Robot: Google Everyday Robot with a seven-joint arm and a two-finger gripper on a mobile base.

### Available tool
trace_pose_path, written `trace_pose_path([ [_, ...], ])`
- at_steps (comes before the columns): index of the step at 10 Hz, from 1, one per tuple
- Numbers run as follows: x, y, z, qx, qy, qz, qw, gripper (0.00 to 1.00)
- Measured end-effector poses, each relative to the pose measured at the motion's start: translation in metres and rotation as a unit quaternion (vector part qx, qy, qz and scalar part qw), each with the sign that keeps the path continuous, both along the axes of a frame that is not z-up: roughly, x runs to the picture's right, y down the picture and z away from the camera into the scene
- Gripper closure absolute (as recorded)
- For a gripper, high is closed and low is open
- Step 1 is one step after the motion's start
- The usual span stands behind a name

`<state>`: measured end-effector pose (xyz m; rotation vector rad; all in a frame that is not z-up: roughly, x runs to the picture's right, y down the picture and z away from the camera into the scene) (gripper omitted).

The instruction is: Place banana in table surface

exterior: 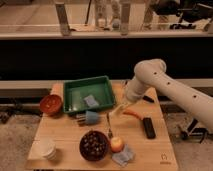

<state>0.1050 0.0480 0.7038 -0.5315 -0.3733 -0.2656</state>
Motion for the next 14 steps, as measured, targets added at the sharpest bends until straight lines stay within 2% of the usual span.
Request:
trace_pose_path([
  [3, 0.003, -0.018, -0.034, 0.031, 0.001, -0.006, 0.9995, 1.0],
  [5, 0.006, -0.02, -0.041, 0.043, 0.001, -0.006, 0.9991, 1.0],
  [11, 0.014, -0.016, -0.033, 0.041, 0.014, 0.003, 0.9991, 1.0],
  [14, 0.017, -0.005, -0.011, 0.027, 0.015, 0.008, 0.9995, 1.0],
])
